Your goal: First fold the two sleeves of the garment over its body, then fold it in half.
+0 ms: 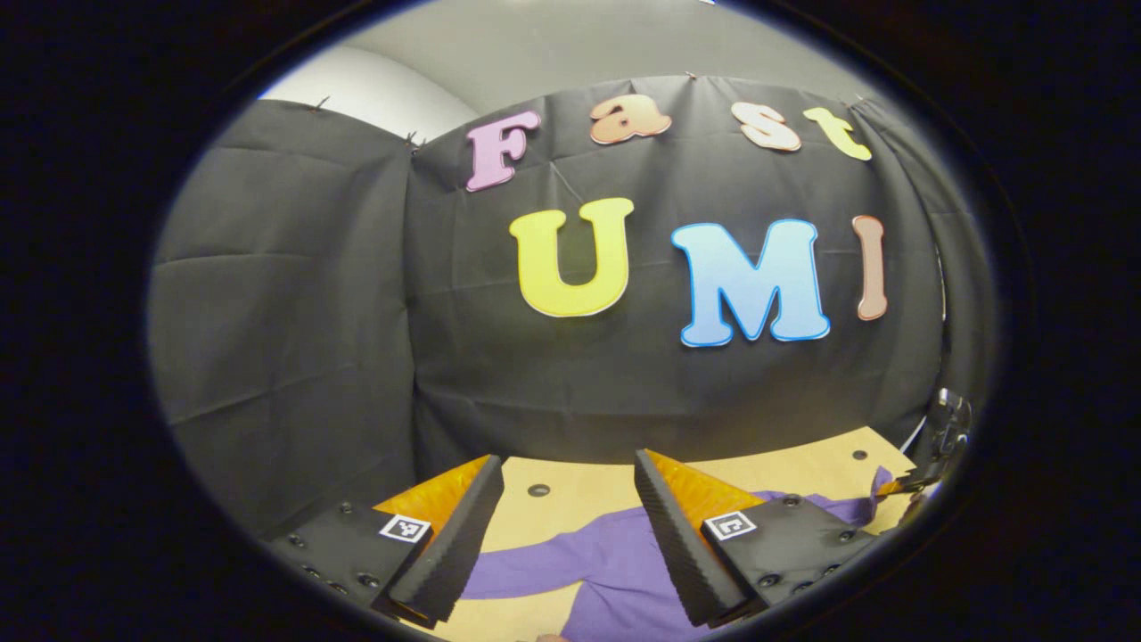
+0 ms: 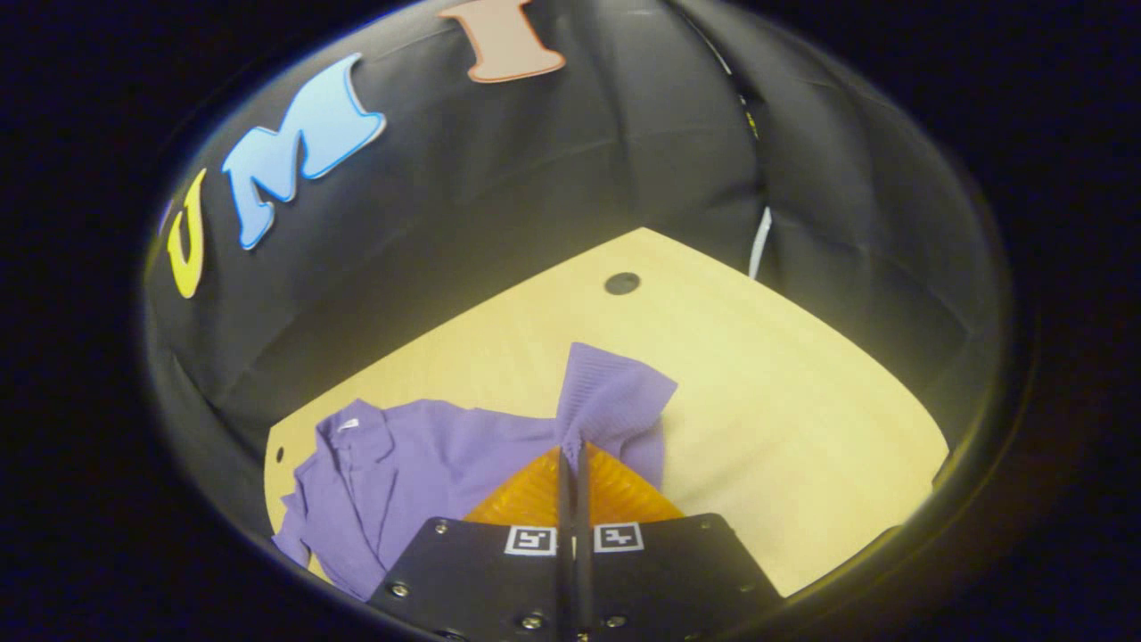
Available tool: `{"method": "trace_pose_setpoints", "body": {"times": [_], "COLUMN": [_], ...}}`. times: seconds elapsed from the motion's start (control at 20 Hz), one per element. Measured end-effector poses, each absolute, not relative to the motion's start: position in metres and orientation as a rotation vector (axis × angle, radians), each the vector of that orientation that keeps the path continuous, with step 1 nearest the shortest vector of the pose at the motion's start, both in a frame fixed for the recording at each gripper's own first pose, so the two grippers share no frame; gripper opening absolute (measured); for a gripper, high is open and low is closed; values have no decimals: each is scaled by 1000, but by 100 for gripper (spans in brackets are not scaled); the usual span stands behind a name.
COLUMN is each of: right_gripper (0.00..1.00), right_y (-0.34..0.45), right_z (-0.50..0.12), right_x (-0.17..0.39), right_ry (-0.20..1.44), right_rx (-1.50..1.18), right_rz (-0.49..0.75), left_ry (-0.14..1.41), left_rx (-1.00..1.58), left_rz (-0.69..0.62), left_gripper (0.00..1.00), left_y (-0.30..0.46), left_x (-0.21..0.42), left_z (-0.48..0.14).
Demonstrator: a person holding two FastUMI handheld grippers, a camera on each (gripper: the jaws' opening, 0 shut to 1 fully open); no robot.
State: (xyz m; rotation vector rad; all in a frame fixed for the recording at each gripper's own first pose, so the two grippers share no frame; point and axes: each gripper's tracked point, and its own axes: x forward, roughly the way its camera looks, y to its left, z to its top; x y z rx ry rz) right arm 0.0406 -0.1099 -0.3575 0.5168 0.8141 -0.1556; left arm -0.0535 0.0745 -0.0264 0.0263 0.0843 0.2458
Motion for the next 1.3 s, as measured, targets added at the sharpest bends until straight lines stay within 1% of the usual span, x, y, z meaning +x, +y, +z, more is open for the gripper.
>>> {"method": "trace_pose_setpoints", "body": {"times": [0.2, 0.75, 1.05, 1.3], "right_gripper": [1, 1, 1, 1], "right_y": [-52, 120, 210, 277], "right_z": [-341, -316, -308, -307], "right_x": [58, 73, 76, 64], "right_ry": [802, 819, 826, 846], "right_rx": [491, 423, 375, 335], "right_rz": [-61, 172, 298, 390], "left_ry": [97, 127, 140, 147], "left_rx": [17, 15, 16, 23], "left_rz": [281, 425, 494, 551], "left_gripper": [94, 94, 94, 94], "left_y": [114, 233, 285, 319], "left_x": [-69, -111, -136, -163], "left_z": [-36, -53, -62, -66]}}
